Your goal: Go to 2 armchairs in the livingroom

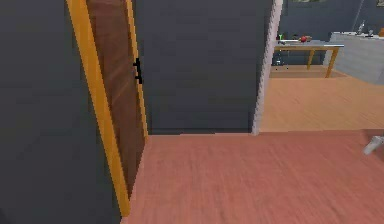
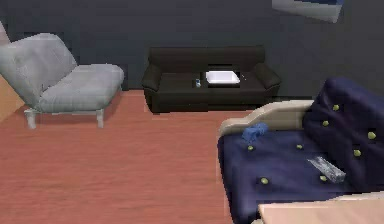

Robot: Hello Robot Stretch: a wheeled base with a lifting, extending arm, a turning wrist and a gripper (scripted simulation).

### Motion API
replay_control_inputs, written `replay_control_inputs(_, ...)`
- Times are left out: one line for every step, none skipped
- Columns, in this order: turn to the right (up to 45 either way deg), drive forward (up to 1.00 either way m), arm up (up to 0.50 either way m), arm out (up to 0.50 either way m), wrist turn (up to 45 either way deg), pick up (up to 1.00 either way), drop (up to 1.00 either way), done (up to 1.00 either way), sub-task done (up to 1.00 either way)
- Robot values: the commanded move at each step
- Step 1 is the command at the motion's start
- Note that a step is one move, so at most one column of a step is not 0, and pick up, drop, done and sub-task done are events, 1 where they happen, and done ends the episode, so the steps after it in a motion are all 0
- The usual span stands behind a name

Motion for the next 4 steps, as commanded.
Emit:
replay_control_inputs(0.0,0.05,0.00,0.00,0.0,0.00,0.00,0.00,0.00)
replay_control_inputs(45.0,0.00,0.00,0.00,0.0,0.00,0.00,0.00,0.00)
replay_control_inputs(33.0,0.00,0.00,0.00,0.0,0.00,0.00,0.00,0.00)
replay_control_inputs(0.0,1.00,0.00,0.00,0.0,0.00,0.00,0.00,0.00)
